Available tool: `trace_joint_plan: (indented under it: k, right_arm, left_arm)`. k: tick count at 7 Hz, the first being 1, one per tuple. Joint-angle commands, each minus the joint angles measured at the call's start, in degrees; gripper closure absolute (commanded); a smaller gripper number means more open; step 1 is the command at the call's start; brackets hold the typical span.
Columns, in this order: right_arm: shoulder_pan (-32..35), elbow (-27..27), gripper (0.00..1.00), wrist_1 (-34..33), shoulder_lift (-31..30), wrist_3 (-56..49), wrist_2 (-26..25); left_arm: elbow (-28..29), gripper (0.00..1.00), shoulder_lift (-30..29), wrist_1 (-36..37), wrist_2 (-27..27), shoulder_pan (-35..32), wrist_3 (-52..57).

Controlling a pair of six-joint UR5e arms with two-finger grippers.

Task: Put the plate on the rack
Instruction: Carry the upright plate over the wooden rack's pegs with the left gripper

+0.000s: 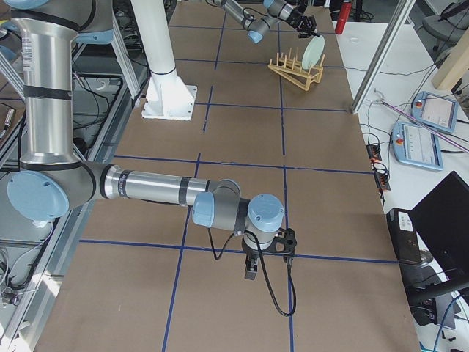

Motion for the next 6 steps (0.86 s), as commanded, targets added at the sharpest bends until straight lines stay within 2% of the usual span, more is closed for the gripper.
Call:
trace_joint_plan:
  k: [1, 2, 3, 6]
  right_arm:
    - [0.0, 0.0, 0.0, 0.0, 0.0, 0.1, 0.0]
    - [0.0, 0.0, 0.0, 0.0, 0.0, 0.0, 0.0]
    - [0.0, -0.1, 0.0, 0.0, 0.0, 0.0, 0.0]
    - [0.0, 0.0, 0.0, 0.0, -0.1, 0.0, 0.0]
  left_arm:
    - [0.5, 1.0, 0.0, 0.0, 0.0, 0.3, -0.1]
    - [0.5, 0.23, 0.0, 0.1, -0.1, 0.3, 0.2]
    - [0.3, 0.0, 0.0, 0.0, -0.1, 0.5, 0.5]
    - [-0.3, 0.0, 0.9, 0.0, -0.2, 0.4, 1.1]
